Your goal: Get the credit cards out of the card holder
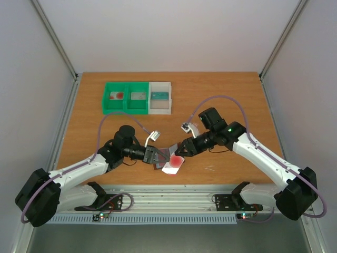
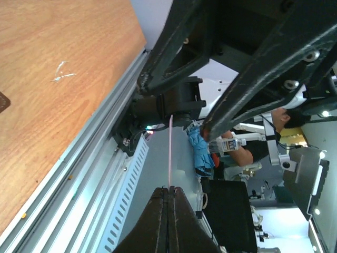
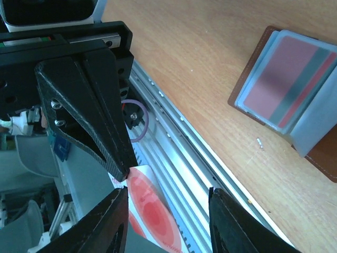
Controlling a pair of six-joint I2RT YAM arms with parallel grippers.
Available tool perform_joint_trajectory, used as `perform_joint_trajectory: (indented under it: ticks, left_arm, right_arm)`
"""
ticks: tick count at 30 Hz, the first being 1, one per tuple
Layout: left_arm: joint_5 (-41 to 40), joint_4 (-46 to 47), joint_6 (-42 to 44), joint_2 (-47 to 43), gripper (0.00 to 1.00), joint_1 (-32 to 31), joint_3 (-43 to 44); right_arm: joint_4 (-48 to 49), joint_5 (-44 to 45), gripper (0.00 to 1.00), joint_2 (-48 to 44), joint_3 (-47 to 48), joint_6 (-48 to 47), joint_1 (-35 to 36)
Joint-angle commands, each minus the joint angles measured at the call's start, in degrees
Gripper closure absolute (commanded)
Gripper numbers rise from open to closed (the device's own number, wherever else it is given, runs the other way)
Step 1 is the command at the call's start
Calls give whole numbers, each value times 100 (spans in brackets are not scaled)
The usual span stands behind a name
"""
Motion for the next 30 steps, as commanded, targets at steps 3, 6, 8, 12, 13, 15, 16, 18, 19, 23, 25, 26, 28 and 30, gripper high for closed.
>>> perform_joint_trajectory:
  ticks: [3,6,8,12,13,15,16,18,19,23,25,26,28,30]
  left_arm:
    - [459,710,-108,107,100,-30,210]
    - [466,757,-122,125,100,-24,224]
    - [451,771,-142,118,99,-28,216]
    - [231,734,-202,39,100,-30,186]
    - [146,666,-208,17,99,-26,203]
    - [-137,549,-283,-105,80,-31,224]
    - [-339,449,-344,-213,70,-24,236]
    - [-814,118,-396,-539,52,-24,278]
    - [-1077,-28,-415,-726,48,-17,291]
    - [-2110,-1007,-416,-1553,36,-15,480]
    - [-2621,-1573,-357,-1945,30,-20,590]
    - [-2876,-1856,-358,-2115,28,-17,647]
    - [-3173,-2169,-355,-2419,24,-14,714]
    - [-3331,-2232,-383,-2686,23,-14,679]
  right_arm:
    - [281,-518,60,11,-165,-68,31]
    - [401,-695,69,11,-215,-20,32]
    - [477,-868,79,5,-217,33,35]
    - [635,-1036,99,-50,-267,113,31]
    - [667,-998,99,-79,-284,143,30]
    - [804,-916,99,-204,-363,272,31]
    - [928,-874,99,-291,-414,388,30]
    - [1242,-741,99,-492,-546,715,31]
    - [1409,-642,99,-570,-611,909,31]
    - [1973,-206,99,-831,-775,1800,23]
    - [2290,40,99,-970,-823,2205,31]
    - [2465,149,99,-1036,-850,2394,27]
    - [2799,392,99,-1157,-900,2792,25]
    - [3126,633,99,-1226,-953,3184,27]
